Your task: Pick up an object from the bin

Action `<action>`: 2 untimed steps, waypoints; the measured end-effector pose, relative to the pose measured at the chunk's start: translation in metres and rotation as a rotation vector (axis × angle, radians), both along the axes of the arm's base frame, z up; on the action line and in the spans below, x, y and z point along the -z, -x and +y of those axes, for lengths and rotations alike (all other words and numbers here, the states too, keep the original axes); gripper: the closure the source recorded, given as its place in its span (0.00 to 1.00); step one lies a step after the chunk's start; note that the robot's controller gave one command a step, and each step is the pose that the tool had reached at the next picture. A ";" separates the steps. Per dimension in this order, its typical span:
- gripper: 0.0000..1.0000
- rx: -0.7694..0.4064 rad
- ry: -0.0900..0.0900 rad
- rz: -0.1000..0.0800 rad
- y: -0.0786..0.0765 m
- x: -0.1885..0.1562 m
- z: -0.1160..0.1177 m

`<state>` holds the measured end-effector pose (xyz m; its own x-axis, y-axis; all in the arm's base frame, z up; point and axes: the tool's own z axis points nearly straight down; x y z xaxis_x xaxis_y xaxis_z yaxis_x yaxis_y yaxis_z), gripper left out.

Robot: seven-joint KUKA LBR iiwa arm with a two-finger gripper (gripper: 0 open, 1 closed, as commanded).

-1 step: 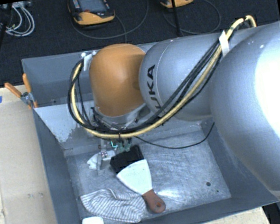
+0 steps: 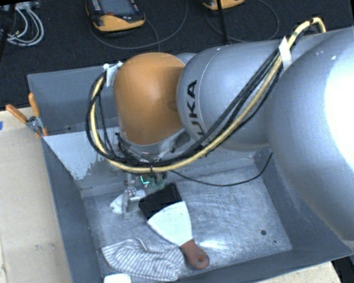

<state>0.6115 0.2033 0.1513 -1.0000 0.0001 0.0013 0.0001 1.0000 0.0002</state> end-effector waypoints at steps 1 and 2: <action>1.00 -0.369 -0.001 0.000 0.020 0.055 -0.004; 0.00 -0.367 -0.001 0.000 0.019 0.055 -0.005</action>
Offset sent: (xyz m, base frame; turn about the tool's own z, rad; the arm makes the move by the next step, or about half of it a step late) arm 0.0000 0.0000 0.0000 0.0000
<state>0.5921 0.1985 0.0959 -0.9334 -0.3588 0.0015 -0.3588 0.9334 0.0009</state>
